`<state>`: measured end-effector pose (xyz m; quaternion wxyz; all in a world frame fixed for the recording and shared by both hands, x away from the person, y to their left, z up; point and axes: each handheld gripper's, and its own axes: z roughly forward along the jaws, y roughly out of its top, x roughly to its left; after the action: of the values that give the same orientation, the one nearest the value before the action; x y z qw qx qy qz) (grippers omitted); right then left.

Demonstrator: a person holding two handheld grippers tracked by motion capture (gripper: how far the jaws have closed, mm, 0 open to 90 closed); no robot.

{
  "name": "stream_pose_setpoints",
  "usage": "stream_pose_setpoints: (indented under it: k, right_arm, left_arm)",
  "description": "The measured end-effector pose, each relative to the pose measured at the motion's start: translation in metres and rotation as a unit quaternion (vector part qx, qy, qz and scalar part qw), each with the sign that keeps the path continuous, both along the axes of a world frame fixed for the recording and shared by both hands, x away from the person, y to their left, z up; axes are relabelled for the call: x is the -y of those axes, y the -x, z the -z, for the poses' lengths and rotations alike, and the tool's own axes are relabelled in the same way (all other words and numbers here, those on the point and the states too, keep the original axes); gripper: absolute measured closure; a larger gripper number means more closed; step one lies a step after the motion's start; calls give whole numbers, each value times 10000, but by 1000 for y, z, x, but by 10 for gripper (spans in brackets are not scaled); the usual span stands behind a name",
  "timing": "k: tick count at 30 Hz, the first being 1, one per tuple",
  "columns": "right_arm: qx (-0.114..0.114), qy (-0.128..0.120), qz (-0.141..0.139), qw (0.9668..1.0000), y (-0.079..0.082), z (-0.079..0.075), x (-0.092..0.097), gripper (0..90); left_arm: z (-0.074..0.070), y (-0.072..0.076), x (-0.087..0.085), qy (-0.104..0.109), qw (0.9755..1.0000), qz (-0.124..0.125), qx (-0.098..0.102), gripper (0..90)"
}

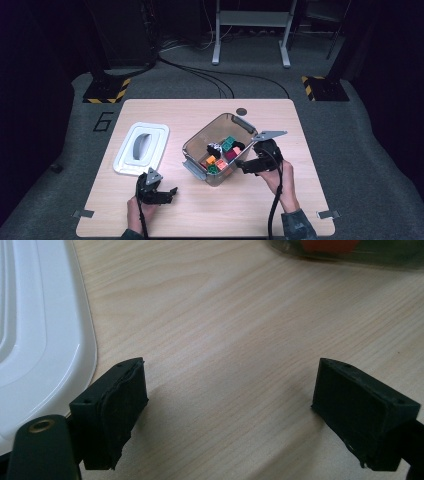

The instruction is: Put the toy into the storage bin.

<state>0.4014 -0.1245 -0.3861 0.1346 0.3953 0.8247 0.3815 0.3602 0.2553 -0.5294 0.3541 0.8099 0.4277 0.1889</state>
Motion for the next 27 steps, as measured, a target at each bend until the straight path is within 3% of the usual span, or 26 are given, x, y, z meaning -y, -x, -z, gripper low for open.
stream_pose_setpoints:
  k: [7,15,20,27]
  right_arm:
    - [-35,-75,370,9993,8,17,29,71]
    - [-88,-45,743,9972,13,52,53,55]
    - [-81,243,1117,9934,11,79,67,29]
    - [-307,308,1503,9877,8,113,79,1]
  left_arm:
    - [0,0,0,-14,10000,-4,38,139]
    - [0,0,0,-5,10000,-23,47,139]
    - [1,0,1,20,10000,-36,56,139]
    - [1,0,1,13,10000,-39,64,140]
